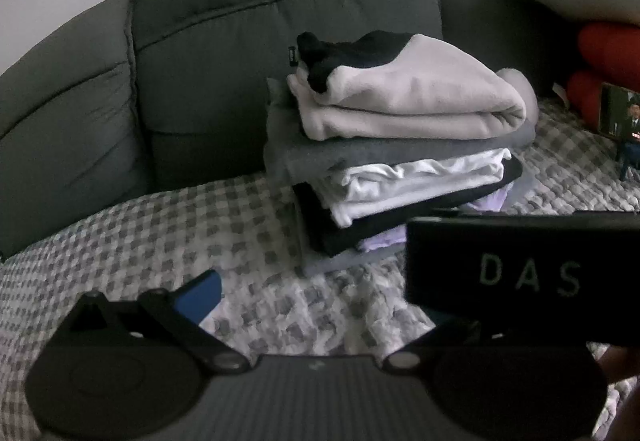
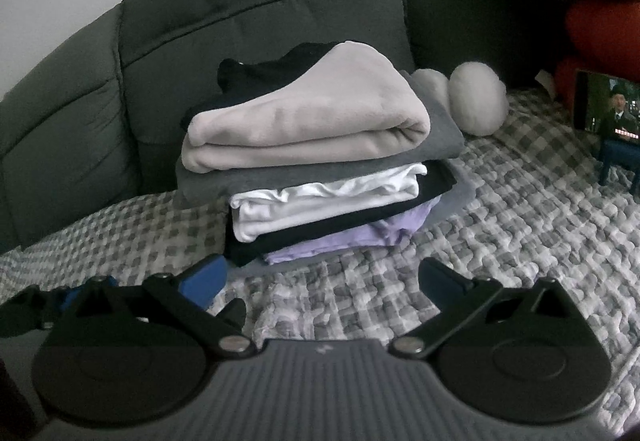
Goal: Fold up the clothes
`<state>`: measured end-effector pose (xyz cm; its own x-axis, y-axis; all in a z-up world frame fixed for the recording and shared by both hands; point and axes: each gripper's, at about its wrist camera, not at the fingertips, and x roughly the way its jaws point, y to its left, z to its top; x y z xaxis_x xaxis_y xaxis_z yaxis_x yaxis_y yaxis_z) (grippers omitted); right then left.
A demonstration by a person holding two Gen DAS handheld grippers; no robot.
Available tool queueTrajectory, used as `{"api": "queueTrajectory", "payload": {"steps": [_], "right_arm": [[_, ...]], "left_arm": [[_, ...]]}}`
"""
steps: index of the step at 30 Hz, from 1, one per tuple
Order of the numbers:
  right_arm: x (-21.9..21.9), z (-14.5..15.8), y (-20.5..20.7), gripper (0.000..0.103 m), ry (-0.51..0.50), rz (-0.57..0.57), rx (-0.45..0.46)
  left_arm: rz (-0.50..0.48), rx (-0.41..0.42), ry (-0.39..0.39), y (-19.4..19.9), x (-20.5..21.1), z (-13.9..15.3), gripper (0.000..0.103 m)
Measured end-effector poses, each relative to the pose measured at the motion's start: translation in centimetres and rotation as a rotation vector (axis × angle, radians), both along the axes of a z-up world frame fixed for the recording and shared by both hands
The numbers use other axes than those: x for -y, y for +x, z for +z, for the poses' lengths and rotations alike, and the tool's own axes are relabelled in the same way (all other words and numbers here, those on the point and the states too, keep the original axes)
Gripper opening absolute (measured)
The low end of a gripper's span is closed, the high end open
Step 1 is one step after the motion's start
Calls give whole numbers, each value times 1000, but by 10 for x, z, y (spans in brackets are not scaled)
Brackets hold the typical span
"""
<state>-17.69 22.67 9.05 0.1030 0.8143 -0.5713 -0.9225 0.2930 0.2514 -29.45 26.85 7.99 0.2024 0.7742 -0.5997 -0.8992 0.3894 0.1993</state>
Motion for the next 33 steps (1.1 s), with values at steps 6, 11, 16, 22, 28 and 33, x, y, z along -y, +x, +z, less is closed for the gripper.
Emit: {"api": "queueTrajectory", "payload": {"steps": [6,11,16,22,28,33], "right_arm": [[0,0,0,103,-3,0,-2],[0,-1,0,103,-4,4,-4],[-1,-2,0,103,-9,12,-6],[-2,-2,-1,103,-13,16,-6],[-3,-3,-2,103,-16,20,-5],[-3,-4,-2,103,-21,23,-7]], "left_arm": [[-2,-4,-20,1,-3,-2,102],[2,-4,-43,0,-6,-4,102],[3,-7,-45,1,-6,-5,102],[5,-10,-50,1,-6,-5,102],[5,-15,-56,1,-7,-6,102],[11,-22,-65,1,-8,-7,102]]}}
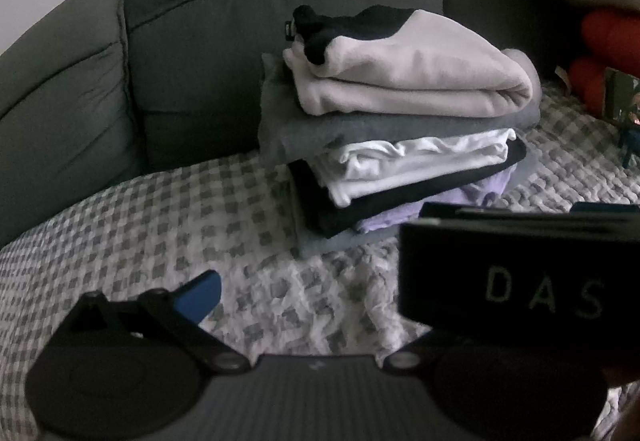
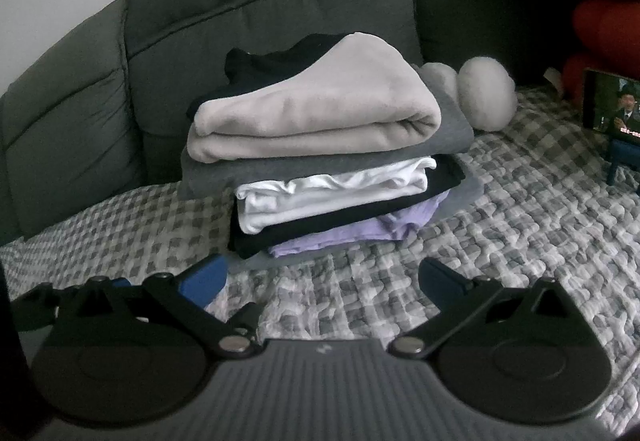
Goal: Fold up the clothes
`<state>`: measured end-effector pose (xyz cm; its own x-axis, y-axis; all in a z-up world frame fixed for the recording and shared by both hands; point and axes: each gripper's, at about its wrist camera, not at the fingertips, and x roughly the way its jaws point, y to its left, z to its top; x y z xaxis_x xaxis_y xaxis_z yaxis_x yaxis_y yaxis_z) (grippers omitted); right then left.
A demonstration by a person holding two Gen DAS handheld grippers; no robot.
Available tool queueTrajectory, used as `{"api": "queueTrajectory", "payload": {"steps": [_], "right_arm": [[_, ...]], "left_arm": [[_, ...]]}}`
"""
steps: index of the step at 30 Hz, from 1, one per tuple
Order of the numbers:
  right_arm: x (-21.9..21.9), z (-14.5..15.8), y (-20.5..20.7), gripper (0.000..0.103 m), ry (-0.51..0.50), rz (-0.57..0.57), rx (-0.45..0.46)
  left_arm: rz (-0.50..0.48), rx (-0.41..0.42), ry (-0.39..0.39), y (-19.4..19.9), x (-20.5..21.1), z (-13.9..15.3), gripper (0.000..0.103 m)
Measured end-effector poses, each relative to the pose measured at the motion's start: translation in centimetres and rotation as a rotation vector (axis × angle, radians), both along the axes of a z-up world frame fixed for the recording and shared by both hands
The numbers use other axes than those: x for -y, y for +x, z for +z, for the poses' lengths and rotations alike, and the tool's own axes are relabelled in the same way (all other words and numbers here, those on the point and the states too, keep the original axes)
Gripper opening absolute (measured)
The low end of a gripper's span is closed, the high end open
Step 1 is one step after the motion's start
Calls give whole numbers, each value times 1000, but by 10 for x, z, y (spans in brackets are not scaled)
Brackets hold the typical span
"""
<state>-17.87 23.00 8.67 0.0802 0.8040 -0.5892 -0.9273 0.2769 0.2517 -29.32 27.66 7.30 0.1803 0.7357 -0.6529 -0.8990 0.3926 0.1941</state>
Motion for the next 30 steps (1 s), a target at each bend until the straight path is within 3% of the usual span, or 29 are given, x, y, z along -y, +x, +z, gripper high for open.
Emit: {"api": "queueTrajectory", "payload": {"steps": [30], "right_arm": [[-1,-2,0,103,-17,10,-10]], "left_arm": [[8,-18,-10,1,-3,-2,102]]}}
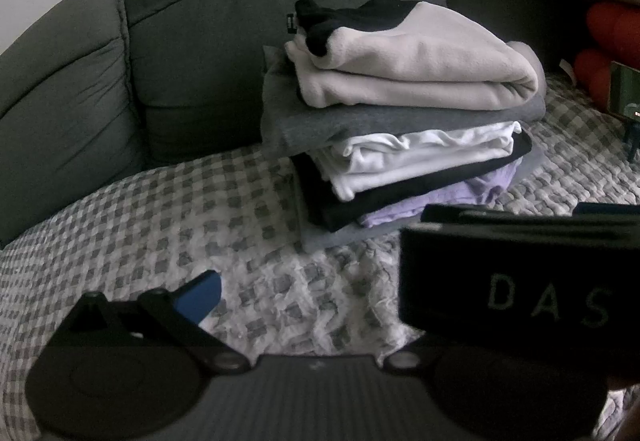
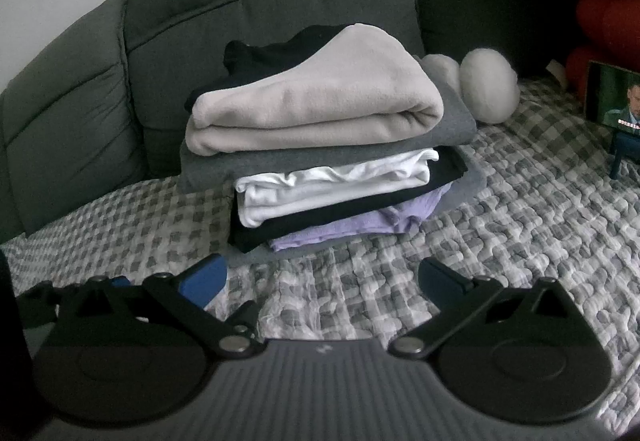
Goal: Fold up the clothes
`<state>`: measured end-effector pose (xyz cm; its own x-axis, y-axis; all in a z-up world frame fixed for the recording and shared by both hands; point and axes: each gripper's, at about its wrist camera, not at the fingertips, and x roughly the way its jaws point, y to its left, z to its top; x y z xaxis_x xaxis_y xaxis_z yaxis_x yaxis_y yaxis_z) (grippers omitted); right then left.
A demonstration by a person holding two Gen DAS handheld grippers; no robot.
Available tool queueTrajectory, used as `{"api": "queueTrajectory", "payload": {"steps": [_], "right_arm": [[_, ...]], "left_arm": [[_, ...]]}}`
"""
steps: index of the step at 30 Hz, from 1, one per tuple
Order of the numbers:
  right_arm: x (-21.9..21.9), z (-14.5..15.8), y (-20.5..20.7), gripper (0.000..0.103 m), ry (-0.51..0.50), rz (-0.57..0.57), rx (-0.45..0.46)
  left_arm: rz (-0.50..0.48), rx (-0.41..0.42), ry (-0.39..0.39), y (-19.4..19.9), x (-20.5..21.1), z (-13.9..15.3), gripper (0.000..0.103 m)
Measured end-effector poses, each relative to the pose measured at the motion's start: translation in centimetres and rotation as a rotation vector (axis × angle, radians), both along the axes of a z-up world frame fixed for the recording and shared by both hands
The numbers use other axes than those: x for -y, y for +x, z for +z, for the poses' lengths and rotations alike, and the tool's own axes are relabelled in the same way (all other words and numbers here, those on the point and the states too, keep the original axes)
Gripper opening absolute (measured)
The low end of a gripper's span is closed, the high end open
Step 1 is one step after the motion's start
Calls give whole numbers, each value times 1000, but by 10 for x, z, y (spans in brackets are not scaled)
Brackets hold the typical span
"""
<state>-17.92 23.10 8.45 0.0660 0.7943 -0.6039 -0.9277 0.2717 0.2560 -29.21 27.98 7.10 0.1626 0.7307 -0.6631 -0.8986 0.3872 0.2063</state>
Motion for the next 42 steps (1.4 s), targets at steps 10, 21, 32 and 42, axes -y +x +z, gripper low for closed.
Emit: {"api": "queueTrajectory", "payload": {"steps": [10,21,32,42], "right_arm": [[0,0,0,103,-3,3,3],[-1,-1,0,103,-4,3,7],[-1,-1,-1,103,-8,5,7],[-1,-1,-1,103,-10,7,6]], "left_arm": [[0,-5,2,0,1,0,102],[2,-7,8,2,1,0,102],[3,-8,3,2,1,0,102],[-9,-9,11,3,3,1,102]]}}
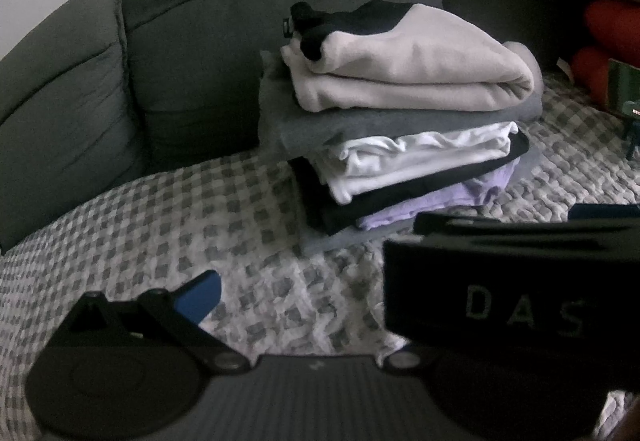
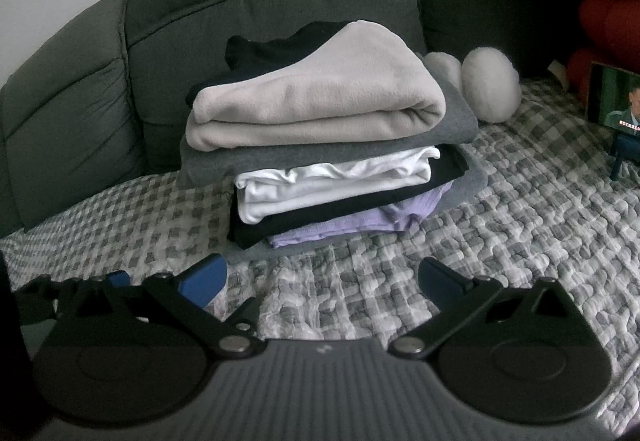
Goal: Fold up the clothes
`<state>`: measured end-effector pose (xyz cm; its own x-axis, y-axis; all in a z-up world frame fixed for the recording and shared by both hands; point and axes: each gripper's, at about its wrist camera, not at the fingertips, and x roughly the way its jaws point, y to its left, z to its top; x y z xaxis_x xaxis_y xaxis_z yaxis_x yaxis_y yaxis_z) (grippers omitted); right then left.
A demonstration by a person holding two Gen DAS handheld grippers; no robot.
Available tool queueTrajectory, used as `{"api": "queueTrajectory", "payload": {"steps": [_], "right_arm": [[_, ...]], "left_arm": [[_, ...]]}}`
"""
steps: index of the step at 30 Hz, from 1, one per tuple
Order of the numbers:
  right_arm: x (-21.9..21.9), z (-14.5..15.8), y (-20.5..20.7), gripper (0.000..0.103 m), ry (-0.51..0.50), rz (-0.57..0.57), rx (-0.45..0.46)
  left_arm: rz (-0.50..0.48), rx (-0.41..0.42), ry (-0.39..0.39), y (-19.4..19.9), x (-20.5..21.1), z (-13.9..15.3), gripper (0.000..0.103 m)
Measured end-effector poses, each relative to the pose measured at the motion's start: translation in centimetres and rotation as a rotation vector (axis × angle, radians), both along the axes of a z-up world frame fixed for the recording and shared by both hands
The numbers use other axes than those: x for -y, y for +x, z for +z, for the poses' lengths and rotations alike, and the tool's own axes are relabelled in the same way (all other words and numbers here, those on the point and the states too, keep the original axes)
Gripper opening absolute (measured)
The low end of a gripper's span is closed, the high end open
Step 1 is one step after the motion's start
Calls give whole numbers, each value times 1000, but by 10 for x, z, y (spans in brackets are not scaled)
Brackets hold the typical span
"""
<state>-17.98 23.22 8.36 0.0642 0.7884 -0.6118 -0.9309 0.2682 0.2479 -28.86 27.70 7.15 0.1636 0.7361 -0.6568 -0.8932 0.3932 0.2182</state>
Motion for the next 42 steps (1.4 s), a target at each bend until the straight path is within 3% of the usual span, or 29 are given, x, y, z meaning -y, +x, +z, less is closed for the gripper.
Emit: {"api": "queueTrajectory", "payload": {"steps": [42], "right_arm": [[-1,0,0,103,-4,3,2]], "left_arm": [[6,4,-14,0,-2,-1,102]]}}
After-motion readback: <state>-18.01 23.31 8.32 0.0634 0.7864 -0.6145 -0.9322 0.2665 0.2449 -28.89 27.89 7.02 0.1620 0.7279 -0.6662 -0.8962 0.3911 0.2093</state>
